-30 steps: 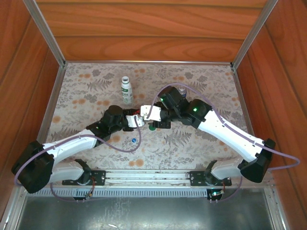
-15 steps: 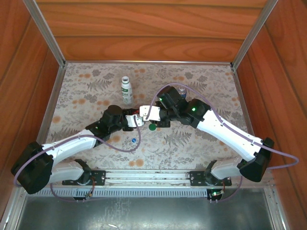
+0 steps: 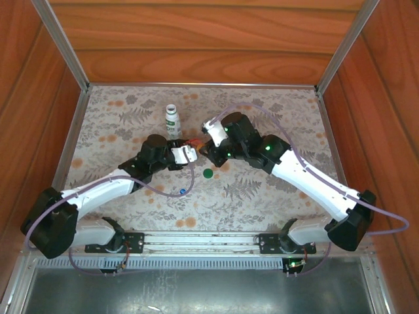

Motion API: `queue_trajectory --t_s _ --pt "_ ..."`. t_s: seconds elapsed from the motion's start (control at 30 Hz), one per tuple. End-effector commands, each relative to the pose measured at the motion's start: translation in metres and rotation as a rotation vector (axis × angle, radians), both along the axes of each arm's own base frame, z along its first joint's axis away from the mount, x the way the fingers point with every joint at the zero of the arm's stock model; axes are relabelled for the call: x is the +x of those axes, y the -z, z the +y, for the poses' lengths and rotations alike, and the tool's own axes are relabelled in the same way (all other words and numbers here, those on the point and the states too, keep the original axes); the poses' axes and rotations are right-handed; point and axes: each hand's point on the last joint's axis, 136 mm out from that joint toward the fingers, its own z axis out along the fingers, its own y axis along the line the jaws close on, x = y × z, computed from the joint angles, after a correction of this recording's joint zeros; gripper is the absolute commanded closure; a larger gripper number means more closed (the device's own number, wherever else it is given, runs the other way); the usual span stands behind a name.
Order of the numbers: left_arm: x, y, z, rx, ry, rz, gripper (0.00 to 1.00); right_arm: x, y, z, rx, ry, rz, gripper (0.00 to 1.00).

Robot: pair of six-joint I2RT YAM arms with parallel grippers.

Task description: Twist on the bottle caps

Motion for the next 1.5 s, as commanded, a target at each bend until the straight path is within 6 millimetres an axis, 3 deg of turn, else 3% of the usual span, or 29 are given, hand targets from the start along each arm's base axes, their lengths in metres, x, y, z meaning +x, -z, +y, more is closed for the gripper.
queue_trajectory --t_s 0.0,0.13,0.23,0.3,0.33,0.43,0.63,0.8,1.0,1.2,1.47 --pt "0.014 -0.018 -0.006 -0.017 -0.014 -0.046 0.49 -0.006 0.007 -0.005 0.165 0.297 0.468 1.00" --pt "0.018 -0.014 -0.012 -0.003 0.005 -0.040 0.49 -0.007 0.007 -0.010 0.209 0.334 0.502 0.90" --pt "0.016 -0.010 -0.013 -0.002 0.016 -0.027 0.49 -0.004 0.001 -0.018 0.178 0.287 0.379 0.68" --pt "0.012 -0.008 -0.011 -0.005 0.022 -0.022 0.49 -0.007 -0.011 -0.019 0.142 0.157 0.250 0.49" --pt "0.010 -0.008 -0.011 -0.007 0.025 -0.020 0.49 -0.009 -0.016 -0.019 0.122 0.090 0.178 0.46" --pt "-0.002 -0.009 -0.010 -0.029 0.058 -0.011 0.49 -0.015 -0.024 -0.025 0.027 -0.110 -0.049 0.45" --pt "-0.020 -0.006 -0.009 -0.068 0.102 0.024 0.49 -0.014 -0.023 -0.029 -0.197 -0.343 -0.362 0.41" --pt "-0.023 -0.009 -0.008 -0.076 0.109 0.023 0.49 -0.010 -0.015 -0.028 -0.356 -0.499 -0.526 0.39" --pt "-0.025 -0.006 -0.008 -0.074 0.112 0.025 0.49 -0.021 -0.015 -0.008 -0.316 -0.639 -0.565 0.42" --pt "-0.025 -0.004 -0.008 -0.070 0.115 0.032 0.49 -0.020 -0.010 0.007 -0.298 -0.648 -0.556 0.54" --pt "-0.025 -0.003 -0.008 -0.067 0.114 0.032 0.49 -0.025 -0.017 0.008 -0.265 -0.641 -0.555 0.65"
